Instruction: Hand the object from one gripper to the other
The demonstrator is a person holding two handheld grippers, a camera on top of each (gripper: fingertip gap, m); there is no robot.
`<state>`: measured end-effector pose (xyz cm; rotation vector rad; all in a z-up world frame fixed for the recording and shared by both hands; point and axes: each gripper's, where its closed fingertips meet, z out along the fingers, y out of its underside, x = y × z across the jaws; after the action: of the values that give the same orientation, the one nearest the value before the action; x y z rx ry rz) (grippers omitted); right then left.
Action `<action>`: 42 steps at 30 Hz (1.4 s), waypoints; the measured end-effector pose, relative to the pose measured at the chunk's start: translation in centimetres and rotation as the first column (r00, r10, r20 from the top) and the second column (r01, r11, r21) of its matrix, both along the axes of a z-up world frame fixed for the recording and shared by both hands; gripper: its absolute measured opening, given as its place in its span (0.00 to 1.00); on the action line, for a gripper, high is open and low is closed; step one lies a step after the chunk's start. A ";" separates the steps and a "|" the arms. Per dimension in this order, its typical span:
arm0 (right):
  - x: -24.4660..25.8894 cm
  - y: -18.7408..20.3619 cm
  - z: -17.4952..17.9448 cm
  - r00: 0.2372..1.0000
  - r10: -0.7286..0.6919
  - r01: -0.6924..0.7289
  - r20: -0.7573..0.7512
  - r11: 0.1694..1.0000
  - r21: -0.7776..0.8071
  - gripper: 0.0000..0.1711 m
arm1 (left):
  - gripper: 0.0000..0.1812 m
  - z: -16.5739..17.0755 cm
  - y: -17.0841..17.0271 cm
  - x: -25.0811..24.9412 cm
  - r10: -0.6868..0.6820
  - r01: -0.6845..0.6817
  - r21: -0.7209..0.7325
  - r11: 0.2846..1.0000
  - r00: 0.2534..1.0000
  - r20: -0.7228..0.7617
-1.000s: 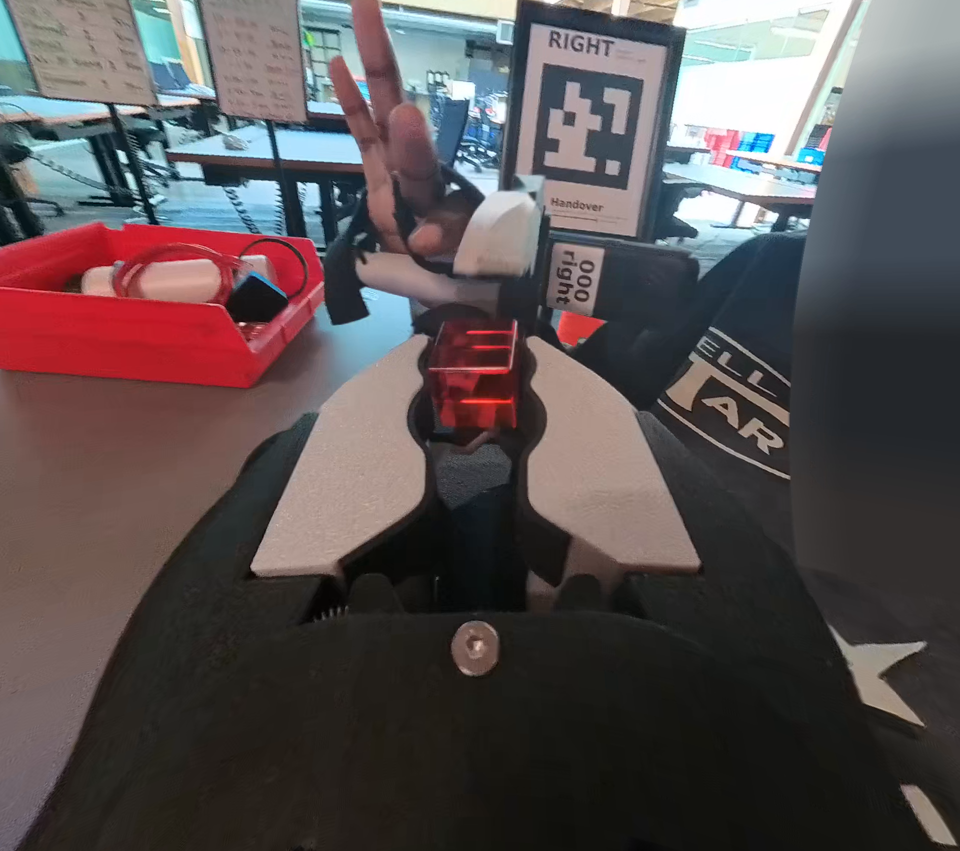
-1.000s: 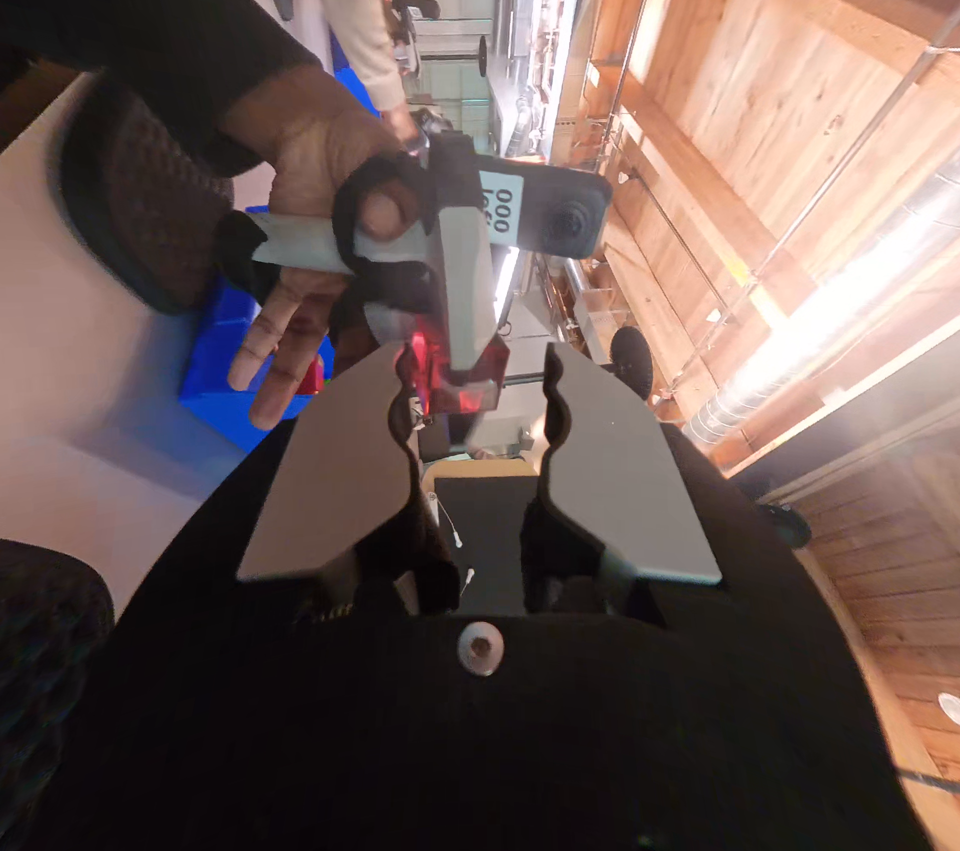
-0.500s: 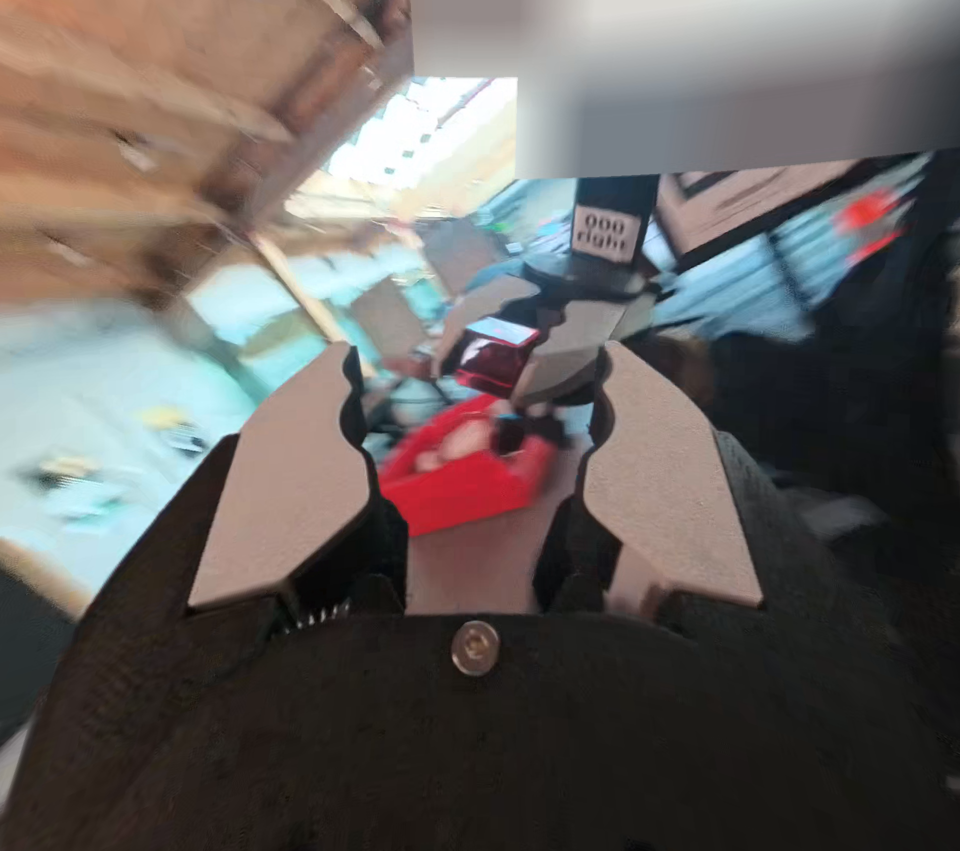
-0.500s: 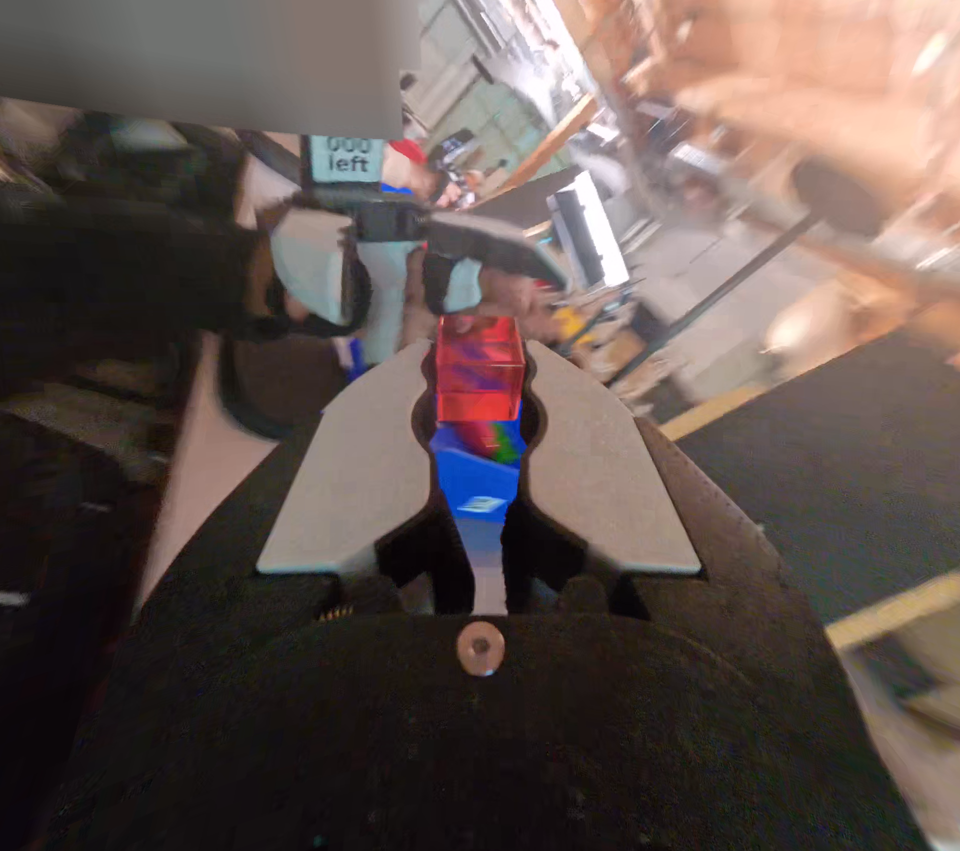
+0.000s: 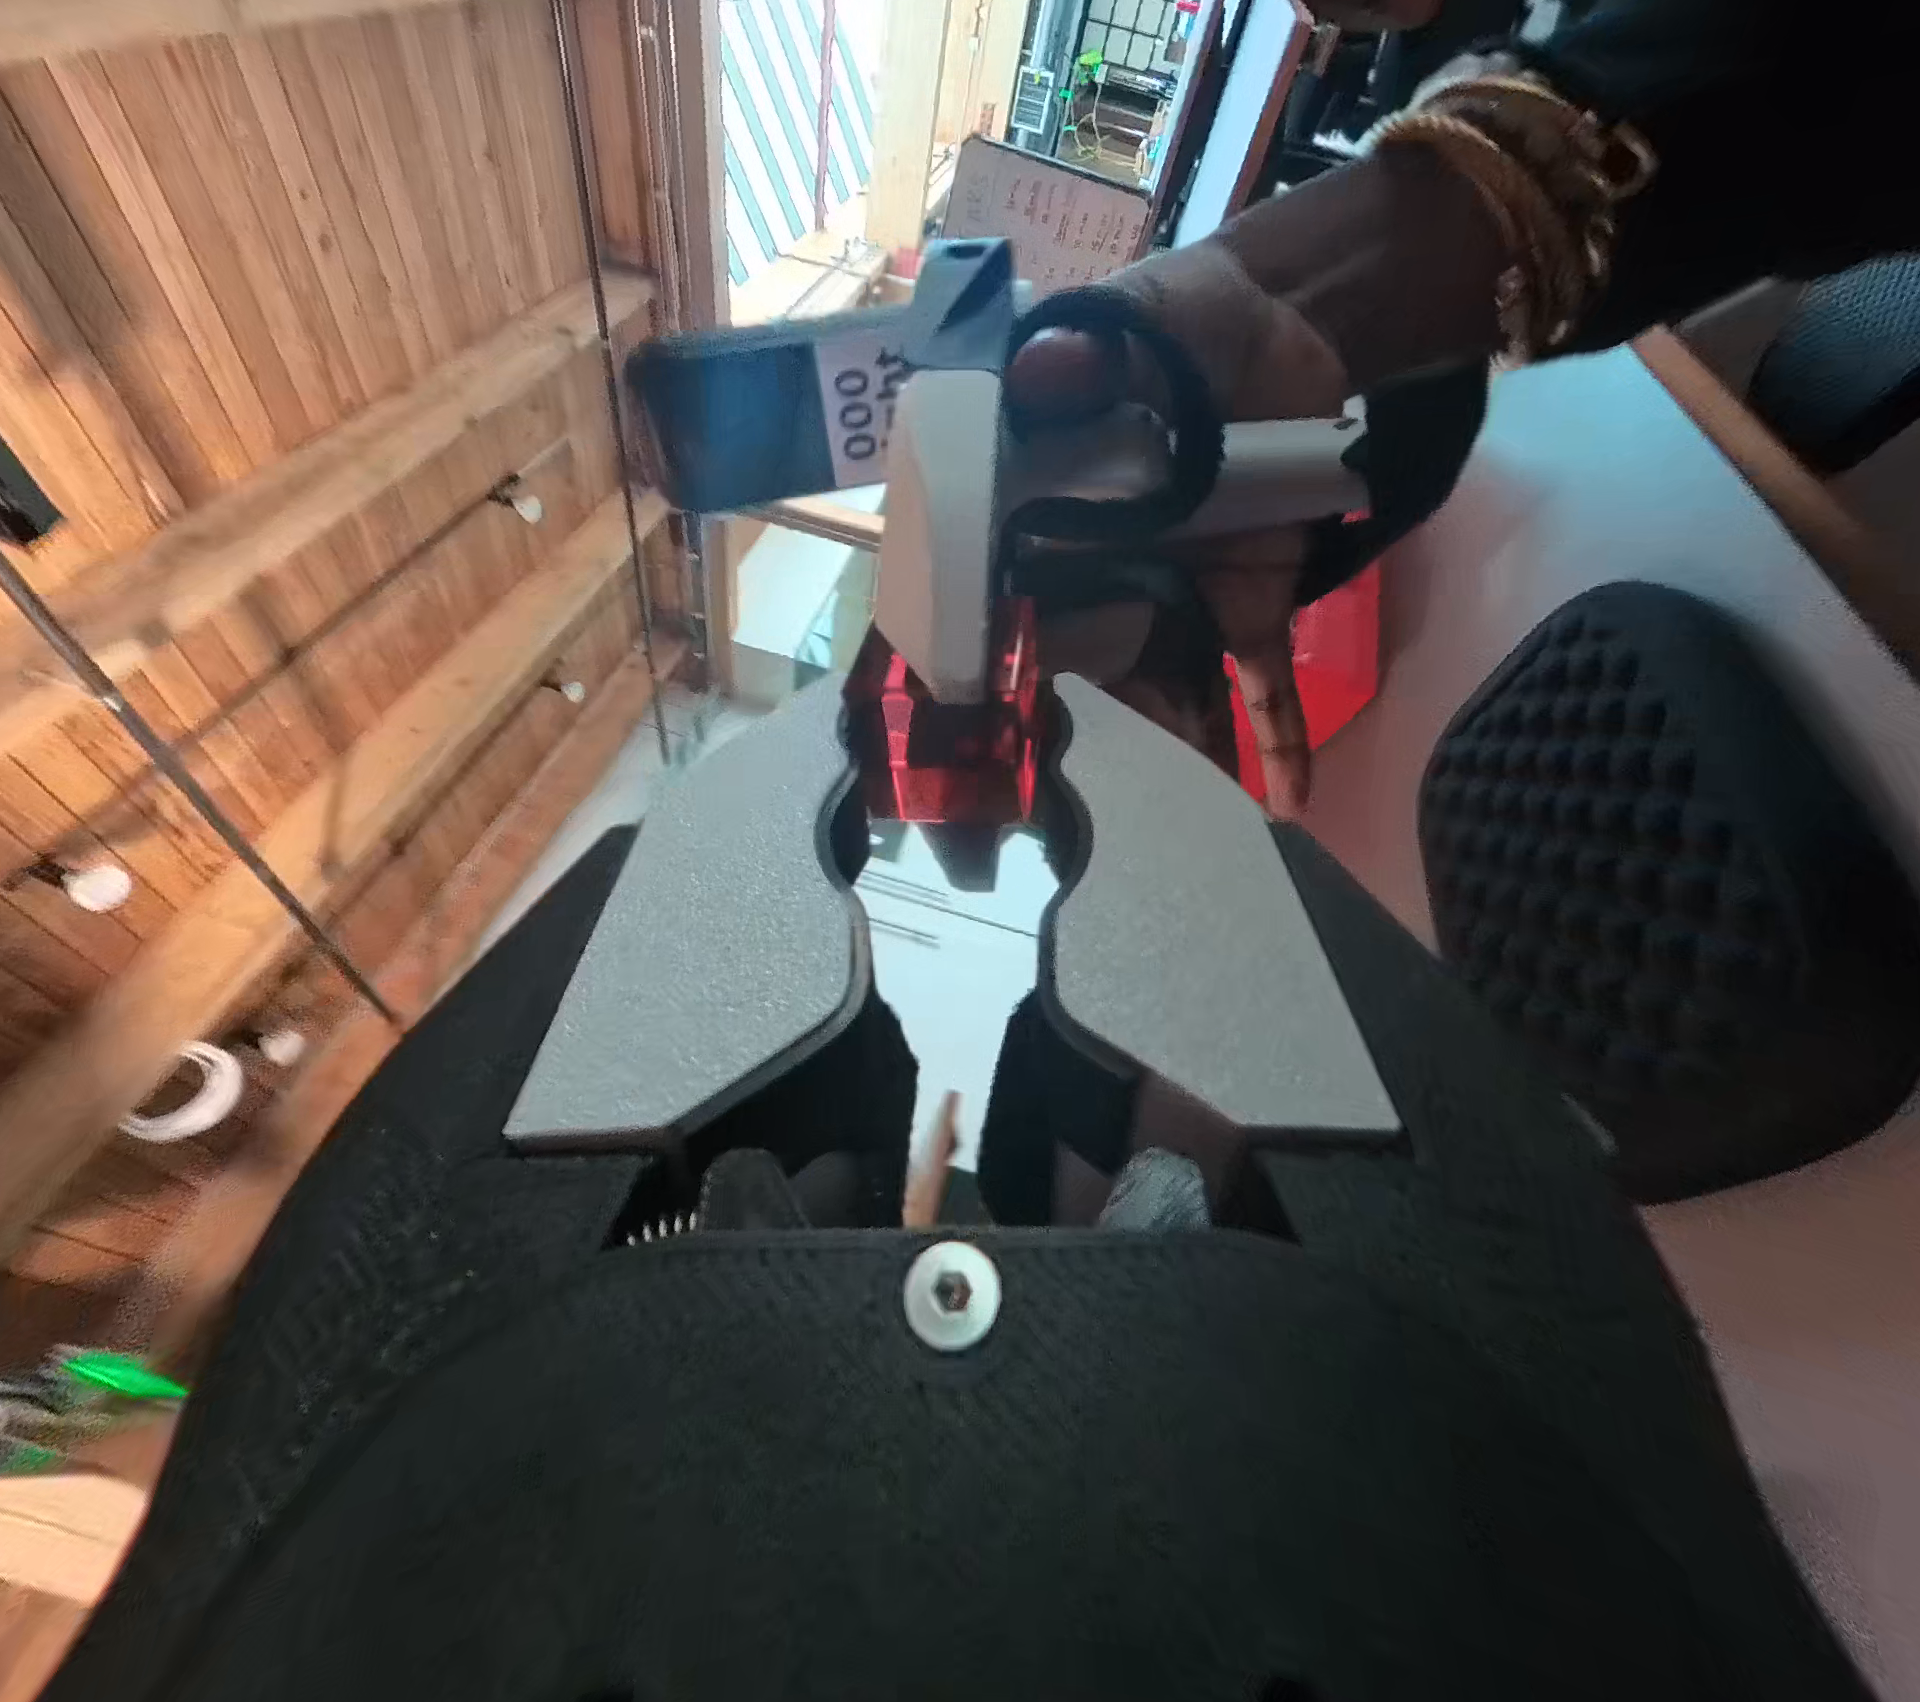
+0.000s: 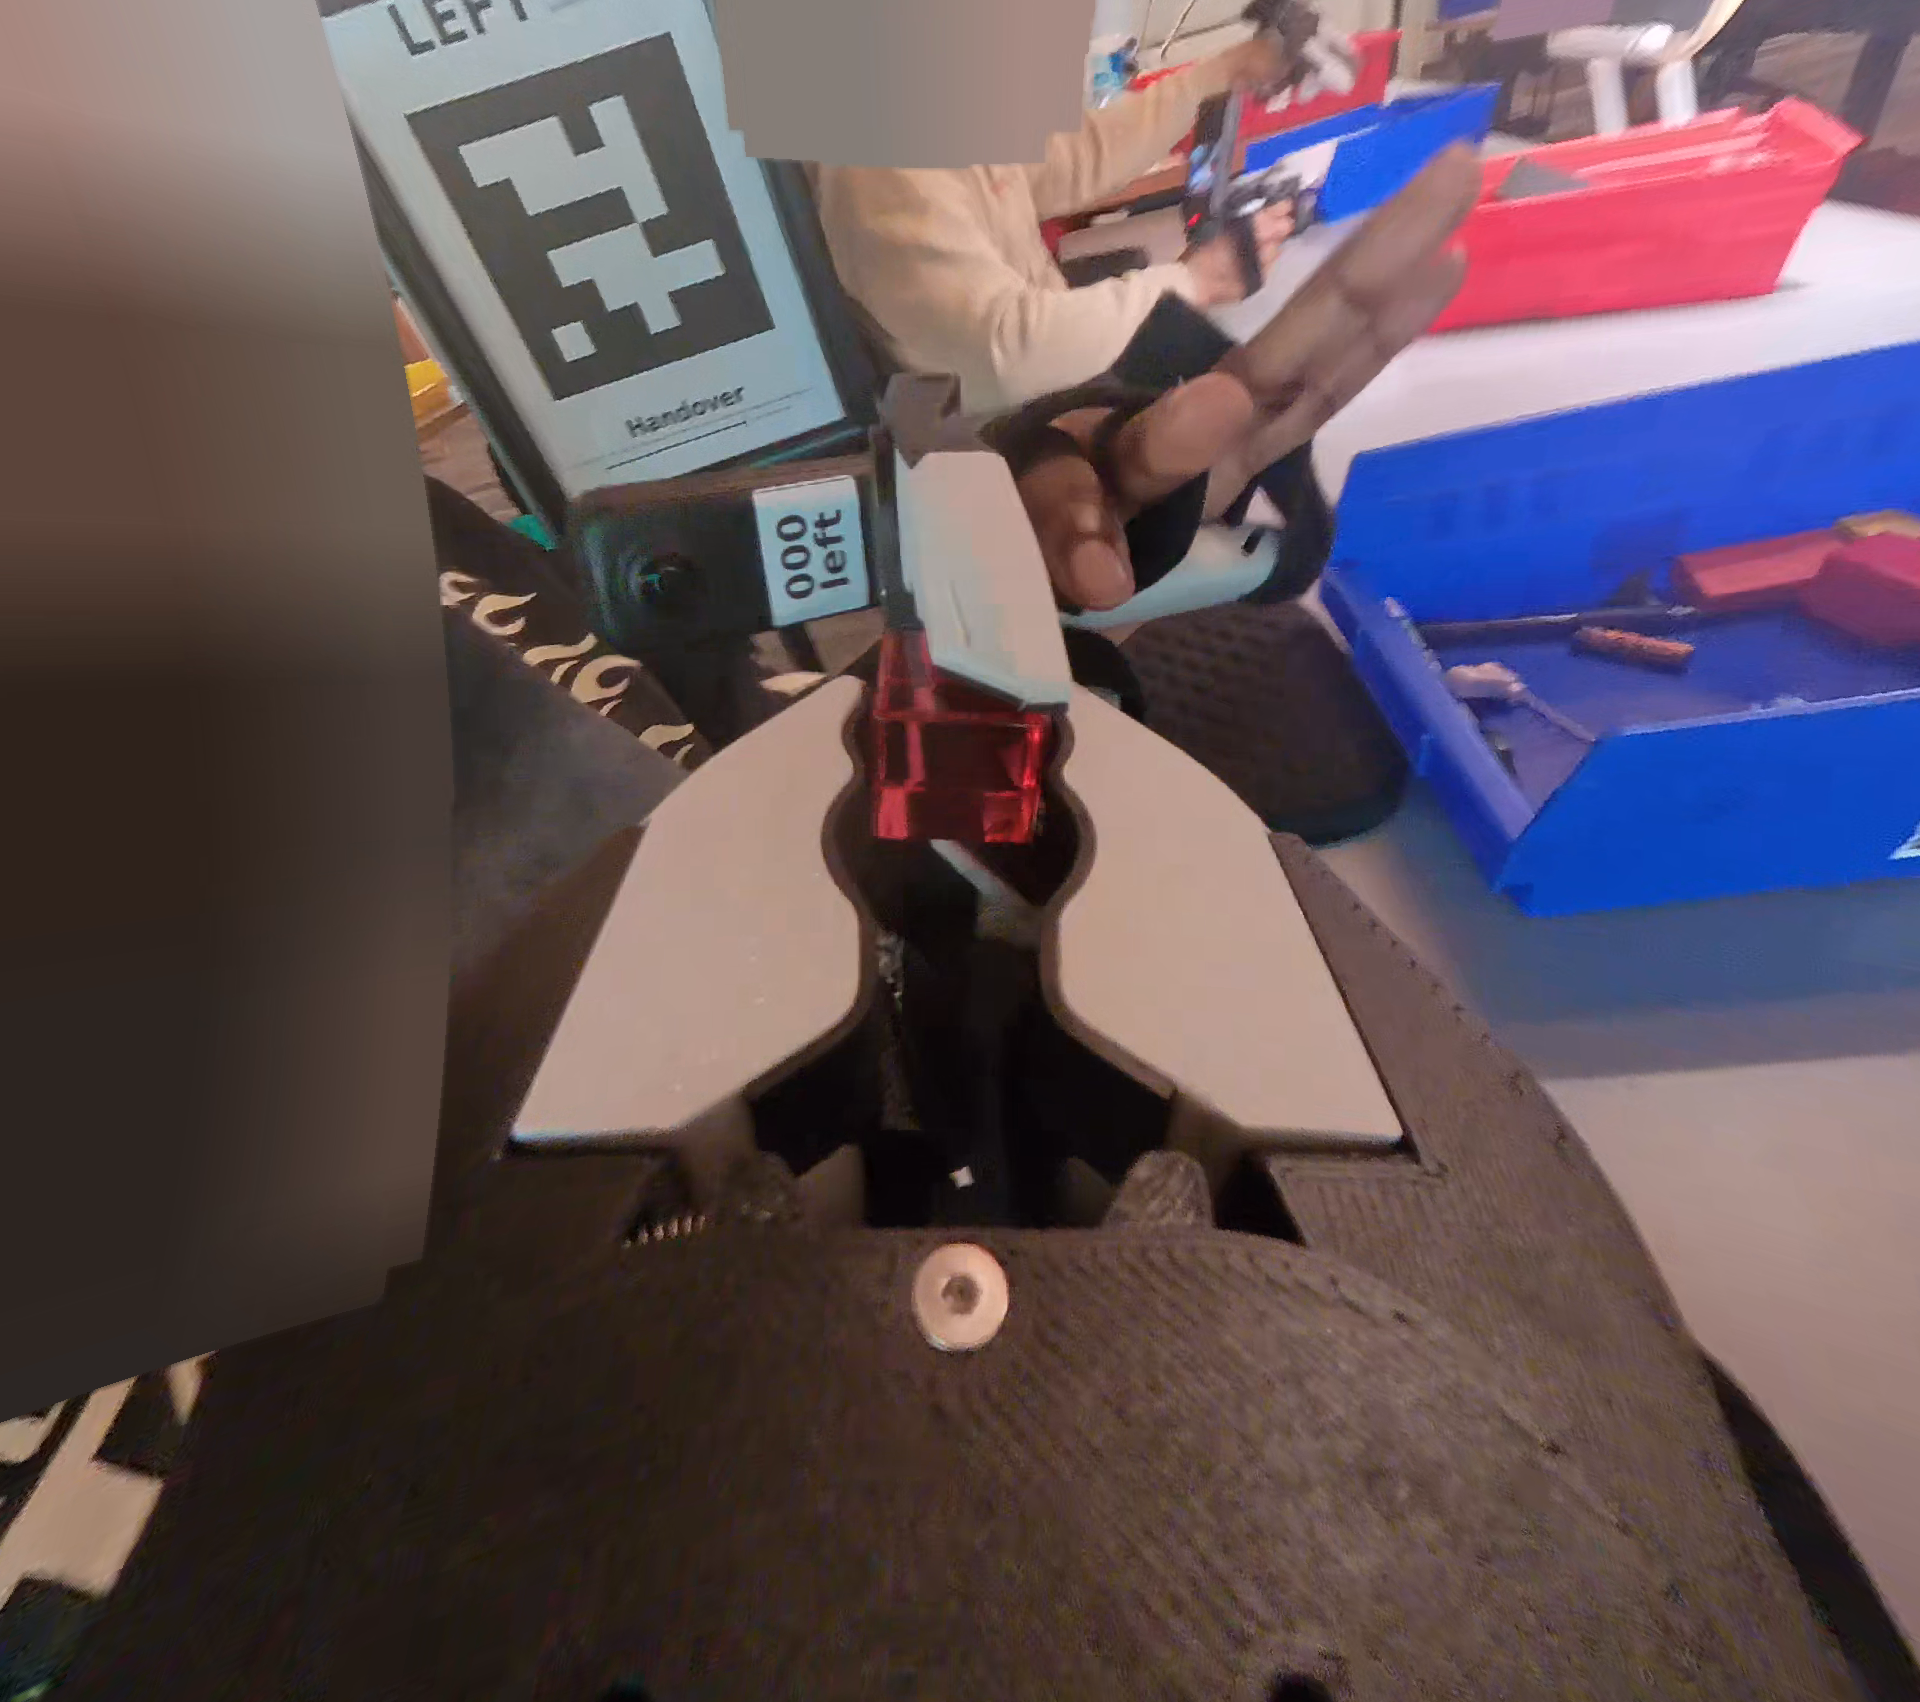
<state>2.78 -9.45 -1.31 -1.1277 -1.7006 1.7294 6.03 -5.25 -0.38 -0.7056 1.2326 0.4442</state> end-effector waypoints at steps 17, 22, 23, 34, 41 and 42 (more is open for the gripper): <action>-0.6 2.5 0.7 0.688 0.268 0.710 -0.675 -0.055 0.702 0.25 | 0.15 -1.8 -1.6 0.1 0.000 0.644 -0.743 0.180 0.756 0.655; -0.9 2.5 0.4 0.730 0.197 0.665 -0.654 0.012 0.747 0.17 | 0.16 -1.3 -1.4 0.1 -0.014 0.651 -0.718 0.246 0.743 0.669; -0.8 3.0 0.8 0.733 0.153 0.666 -0.663 0.038 0.745 0.17 | 0.20 -0.6 -0.9 -0.3 0.000 0.662 -0.687 0.301 0.720 0.694; 14.4 28.7 1.2 0.173 -0.883 0.828 -0.437 -0.110 0.550 0.17 | 0.36 11.0 -2.5 -20.8 -0.043 0.270 0.019 0.963 0.082 0.996; 19.6 33.9 -11.7 -0.022 -0.968 0.781 0.251 0.140 0.609 0.17 | 0.34 12.6 -7.8 -27.1 -0.215 0.111 0.223 0.969 -0.073 0.974; 19.5 33.8 -12.7 -0.016 -0.956 0.767 0.292 0.176 0.617 0.17 | 0.34 12.6 -8.1 -27.3 -0.222 0.104 0.229 0.968 -0.073 0.972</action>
<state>22.33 24.39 -13.96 -2.1524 -0.8461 0.1569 -21.27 -13.31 12.22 -0.5443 -0.2454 -0.3263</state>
